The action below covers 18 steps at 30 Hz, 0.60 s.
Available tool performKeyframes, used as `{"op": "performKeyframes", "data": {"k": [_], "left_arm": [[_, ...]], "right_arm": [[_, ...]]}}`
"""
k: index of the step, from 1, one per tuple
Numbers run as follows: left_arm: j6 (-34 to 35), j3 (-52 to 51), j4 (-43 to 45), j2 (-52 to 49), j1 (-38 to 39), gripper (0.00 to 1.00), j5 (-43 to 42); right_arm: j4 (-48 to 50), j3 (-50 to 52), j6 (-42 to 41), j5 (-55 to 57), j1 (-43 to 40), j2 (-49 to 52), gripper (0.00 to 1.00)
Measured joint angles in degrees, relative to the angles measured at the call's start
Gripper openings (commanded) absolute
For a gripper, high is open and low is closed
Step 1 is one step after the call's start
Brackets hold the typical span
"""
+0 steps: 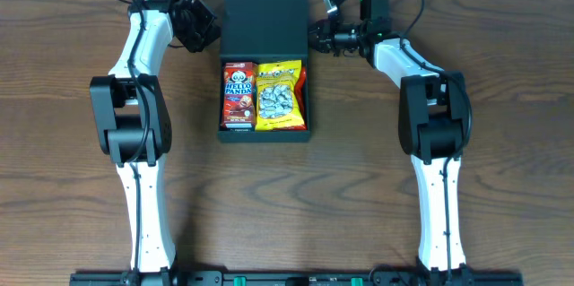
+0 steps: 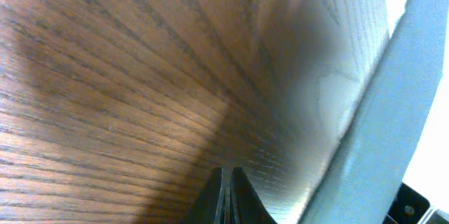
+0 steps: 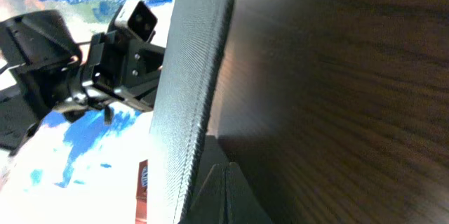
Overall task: Pack container
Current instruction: 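Grip the upright lid edges with both grippers, then swing the lid forward with both grippers to close it over the box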
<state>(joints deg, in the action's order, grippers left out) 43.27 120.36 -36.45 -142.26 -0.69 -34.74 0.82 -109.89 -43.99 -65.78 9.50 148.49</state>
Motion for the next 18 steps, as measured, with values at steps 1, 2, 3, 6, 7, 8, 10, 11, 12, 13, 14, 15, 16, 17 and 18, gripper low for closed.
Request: {"op": "performKeyframes", "data": {"k": [1,2,3,6,7,8,10,11,12,13,14,15,16,17,18], "left_arm": [[0.0,0.0,0.1,0.0,0.0,0.06,-0.2],[0.0,0.0,0.3,0.0,-0.1,0.06,-0.4],[0.0,0.0,0.5,0.0,-0.1,0.06,-0.7],[-0.2,0.0,0.9,0.0,-0.3,0.06,-1.8],[-0.3,0.0,1.0,0.0,-0.3,0.06,-2.1],[-0.6,0.0,1.1,0.0,-0.4,0.06,-2.5],[-1.4,0.0,1.2,0.0,-0.4,0.06,-3.5],[-1.6,0.0,1.4,0.0,-0.5,0.06,-4.1],[-2.0,0.0,1.4,0.0,-0.6,0.06,-4.9],[-2.5,0.0,1.6,0.0,-0.8,0.06,-5.7],[-3.0,0.0,1.7,0.0,-0.9,0.06,-6.6],[-3.4,0.0,1.7,0.0,-1.1,0.06,-7.7],[-4.0,0.0,1.8,0.0,-1.3,0.06,-8.8],[-4.6,0.0,1.9,0.0,-1.5,0.06,-10.1],[-5.1,0.0,2.0,0.0,-1.6,0.06,-11.5]], "right_arm": [[0.4,0.0,-0.2,-0.7,0.0,0.0,0.01],[1.0,0.0,-0.2,-1.4,0.0,0.0,0.01],[1.6,0.0,-0.2,-2.0,0.0,0.0,0.01],[2.9,0.0,-0.3,-3.7,-0.2,0.0,0.01],[3.1,0.0,-0.3,-4.2,-0.2,0.0,0.01],[3.3,0.0,-0.3,-4.7,-0.2,0.0,0.01],[3.4,0.0,-0.4,-5.7,-0.3,0.0,0.01],[3.7,0.0,-0.4,-6.3,-0.3,0.0,0.01],[4.3,0.0,-0.4,-6.8,-0.4,0.0,0.01],[5.1,0.0,-0.4,-7.6,-0.4,0.0,0.01],[5.9,0.0,-0.3,-8.4,-0.5,0.0,0.01],[6.8,0.0,-0.4,-9.2,-0.5,0.0,0.02],[7.6,0.0,-0.3,-10.0,-0.5,0.0,0.02],[8.4,0.0,-0.4,-11.0,-0.5,0.0,0.02],[9.0,0.0,-0.3,-11.8,-0.5,0.0,0.02]]}}
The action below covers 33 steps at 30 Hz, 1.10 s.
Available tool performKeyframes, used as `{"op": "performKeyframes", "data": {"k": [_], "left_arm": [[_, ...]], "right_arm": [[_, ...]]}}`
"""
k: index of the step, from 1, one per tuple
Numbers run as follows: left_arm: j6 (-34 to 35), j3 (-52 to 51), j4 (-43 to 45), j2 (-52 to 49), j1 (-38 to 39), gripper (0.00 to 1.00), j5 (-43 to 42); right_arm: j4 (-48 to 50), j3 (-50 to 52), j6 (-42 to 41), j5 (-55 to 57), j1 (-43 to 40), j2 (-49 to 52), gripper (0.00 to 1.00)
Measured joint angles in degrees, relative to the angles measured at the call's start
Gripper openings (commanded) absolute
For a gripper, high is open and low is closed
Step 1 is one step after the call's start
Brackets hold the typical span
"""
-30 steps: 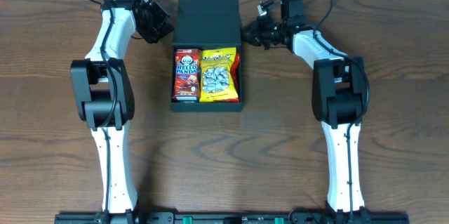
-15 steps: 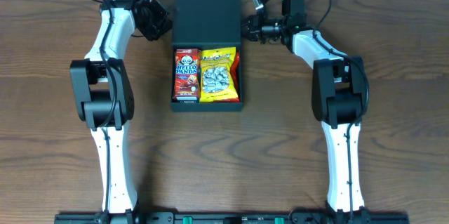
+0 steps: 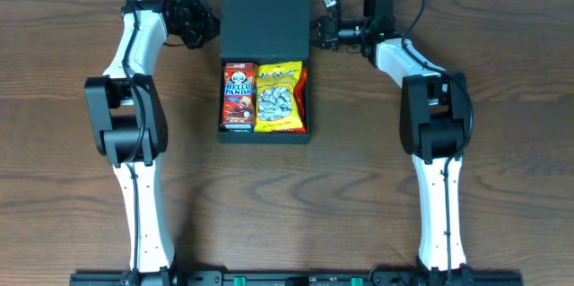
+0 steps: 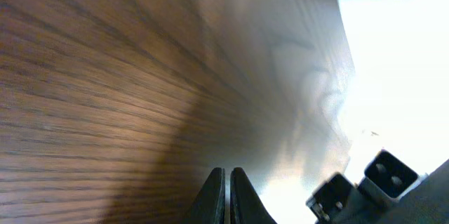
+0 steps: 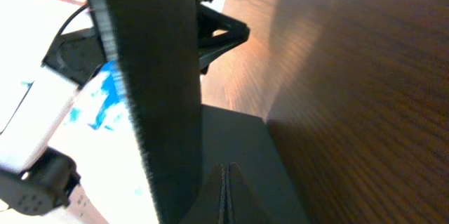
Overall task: Pack container
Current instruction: 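Swing the lid forward with both grippers to close it over the box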
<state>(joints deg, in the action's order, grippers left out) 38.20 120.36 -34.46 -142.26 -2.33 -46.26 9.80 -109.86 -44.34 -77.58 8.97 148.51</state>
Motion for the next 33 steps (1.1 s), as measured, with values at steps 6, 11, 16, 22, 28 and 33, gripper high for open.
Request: {"op": "performKeyframes", "data": {"k": [6,11,16,22,28,33], "left_arm": [[-2.4,0.0,0.5,0.0,-1.2,0.06,-7.7],[-4.6,0.0,0.5,0.0,-2.1,0.06,-13.9],[-7.2,0.0,0.5,0.0,-2.4,0.06,-18.6],[-11.1,0.0,0.3,0.0,-2.4,0.06,-22.9],[-15.3,0.0,-1.9,0.0,-2.4,0.06,-25.8],[-18.9,0.0,-5.6,0.0,-2.4,0.06,-26.5]], "right_arm": [[2.1,0.0,0.0,-3.5,0.0,0.0,0.02],[8.9,0.0,-2.3,-6.4,0.0,0.0,0.02],[21.4,0.0,-9.5,-8.9,0.0,0.0,0.01],[35.4,0.0,-21.7,-10.4,0.0,0.0,0.02],[46.1,0.0,-33.7,-11.0,0.1,0.0,0.02],[54.0,0.0,-43.5,-11.0,0.7,0.0,0.01]]}}
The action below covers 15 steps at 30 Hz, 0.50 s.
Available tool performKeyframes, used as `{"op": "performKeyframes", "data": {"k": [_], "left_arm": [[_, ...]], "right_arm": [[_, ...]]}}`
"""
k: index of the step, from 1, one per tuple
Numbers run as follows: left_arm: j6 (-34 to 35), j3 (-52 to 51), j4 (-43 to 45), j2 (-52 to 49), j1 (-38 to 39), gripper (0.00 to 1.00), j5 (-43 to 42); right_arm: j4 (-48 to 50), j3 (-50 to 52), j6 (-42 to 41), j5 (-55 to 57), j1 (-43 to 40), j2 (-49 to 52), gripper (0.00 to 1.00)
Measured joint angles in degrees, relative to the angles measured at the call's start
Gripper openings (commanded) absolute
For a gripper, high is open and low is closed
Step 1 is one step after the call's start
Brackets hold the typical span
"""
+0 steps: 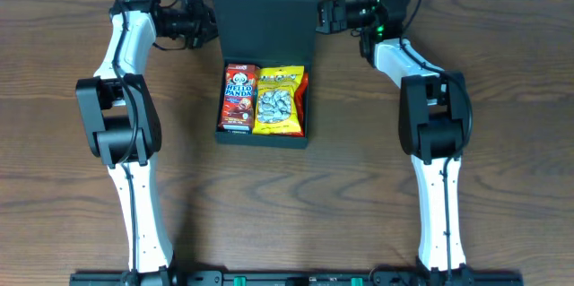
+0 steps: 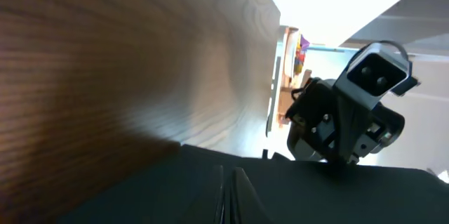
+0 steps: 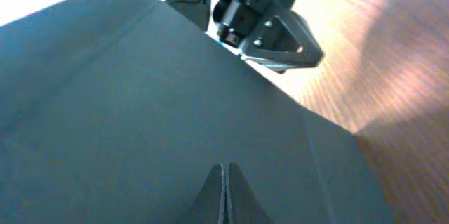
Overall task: Pack container
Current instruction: 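Swing the lid forward with both grippers to close it over the box, then release the lid and lift both grippers away from the box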
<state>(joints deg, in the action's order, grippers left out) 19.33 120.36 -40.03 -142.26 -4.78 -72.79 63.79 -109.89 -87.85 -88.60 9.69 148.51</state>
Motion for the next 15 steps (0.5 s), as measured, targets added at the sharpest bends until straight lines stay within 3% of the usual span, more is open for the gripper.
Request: {"op": "performKeyframes", "data": {"k": [7,15], "left_arm": [[-5.6,0.0,-9.3,0.0,0.0,0.06,-0.3],[-10.8,0.0,-14.2,0.0,0.0,0.06,1.7]], "right_arm": [[7.9,0.0,-11.0,0.0,2.7,0.0,0.01],[8.1,0.0,-14.1,0.0,4.3,0.0,0.02]]}}
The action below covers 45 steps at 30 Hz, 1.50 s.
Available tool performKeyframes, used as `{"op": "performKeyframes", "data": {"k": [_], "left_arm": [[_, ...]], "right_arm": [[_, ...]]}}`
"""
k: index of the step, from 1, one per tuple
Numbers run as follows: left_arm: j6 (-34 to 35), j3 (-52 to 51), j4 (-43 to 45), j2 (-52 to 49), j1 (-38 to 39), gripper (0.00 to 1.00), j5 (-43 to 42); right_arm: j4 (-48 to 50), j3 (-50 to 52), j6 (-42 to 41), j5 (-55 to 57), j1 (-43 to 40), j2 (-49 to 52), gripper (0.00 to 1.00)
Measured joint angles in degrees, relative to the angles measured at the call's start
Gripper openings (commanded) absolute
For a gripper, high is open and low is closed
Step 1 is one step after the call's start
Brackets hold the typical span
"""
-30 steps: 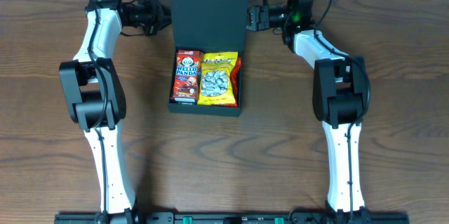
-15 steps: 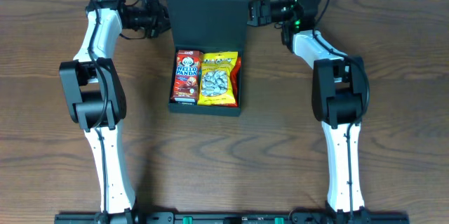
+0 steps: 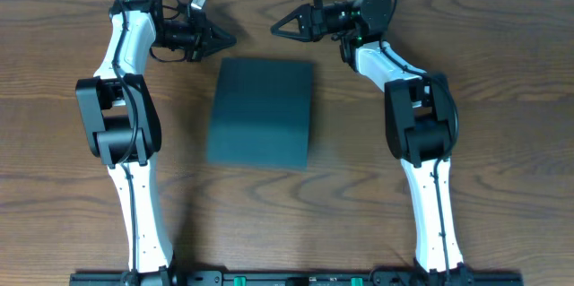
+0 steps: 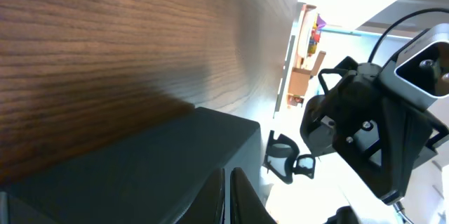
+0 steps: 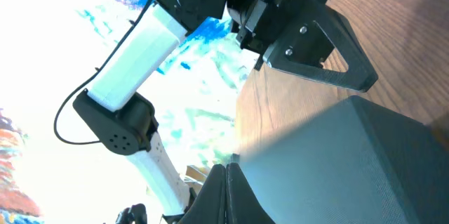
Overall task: Pack container
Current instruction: 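Release the lid and lift both grippers away from the box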
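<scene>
The black box (image 3: 262, 112) lies closed in the middle of the table, its lid flat over the contents, so the snack packs inside are hidden. My left gripper (image 3: 229, 40) is shut on nothing, pointing right just beyond the box's far left corner. My right gripper (image 3: 276, 30) is also shut and empty, pointing left beyond the far edge. In the left wrist view the dark lid (image 4: 140, 168) fills the bottom below the closed fingertips (image 4: 232, 182). In the right wrist view the lid (image 5: 337, 161) lies below the gripper (image 5: 226, 171).
Brown wooden table (image 3: 502, 143) surrounds the box. The two grippers face each other closely above the table's far edge; the opposite gripper (image 5: 309, 48) shows near in the right wrist view. Cables trail from both wrists at the back.
The lid stood raised over the back of the box with the snack packs showing; now it lies flat shut and hides them. Both grippers have moved inward and sit clear of the lid.
The lid lay open flat behind the box, a shut gripper against each side of it. It was then tipped up a little, then stood steeply over the back of the box. Now the box is closed with the snacks inside.
</scene>
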<state>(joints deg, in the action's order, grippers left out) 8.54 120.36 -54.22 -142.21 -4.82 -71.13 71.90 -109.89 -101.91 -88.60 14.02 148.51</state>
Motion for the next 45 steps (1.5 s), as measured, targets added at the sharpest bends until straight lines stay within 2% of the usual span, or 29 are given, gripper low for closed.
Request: {"op": "performKeyframes", "data": {"k": [6,10,12,14,18,20,23,28,31,36,41,45], "left_arm": [[-1.1,0.0,-0.2,1.2,0.0,0.06,2.5],[-1.1,0.0,-1.2,4.6,0.0,0.06,9.2],[-1.0,-0.1,-1.4,7.8,0.0,0.06,14.9],[-0.9,-0.1,-1.5,10.9,0.1,0.06,20.3],[-0.7,-0.1,-1.3,17.9,0.3,0.06,31.5],[-0.6,-0.1,-1.2,20.6,0.4,0.06,35.8],[-0.6,-0.1,-1.3,22.5,0.5,0.06,39.8],[-0.6,-0.1,-3.1,22.6,0.6,0.06,42.8],[-0.6,-0.1,-4.2,22.6,0.8,0.06,43.4],[-0.6,-0.1,-4.6,22.6,1.4,0.06,44.2],[-0.6,-0.1,-4.8,22.6,1.8,0.06,44.9],[-0.7,-0.1,-5.3,22.6,3.7,0.06,49.5]], "right_arm": [[0.0,0.0,-1.3,0.0,-2.8,0.0,0.02],[-0.1,0.0,-0.9,0.8,-5.4,0.0,0.02],[-3.0,0.0,2.5,1.5,-7.1,0.0,0.02],[-10.5,-0.1,7.8,3.0,-8.7,-0.1,0.02],[-36.0,-0.3,22.7,9.2,-12.0,-0.1,0.02],[-44.9,-0.3,29.2,13.9,-13.2,0.0,0.02],[-48.8,-0.3,36.3,21.0,-13.8,0.1,0.02],[-51.6,-3.3,41.7,27.7,-13.9,0.1,0.02],[-61.6,-9.8,46.3,30.8,-14.0,0.1,0.01],[-88.6,-24.5,59.5,40.1,-14.2,0.1,0.02],[-106.0,-38.1,70.9,45.6,-14.1,0.1,0.02],[-122.7,-47.8,79.5,47.4,-13.9,-0.3,0.02]]}}
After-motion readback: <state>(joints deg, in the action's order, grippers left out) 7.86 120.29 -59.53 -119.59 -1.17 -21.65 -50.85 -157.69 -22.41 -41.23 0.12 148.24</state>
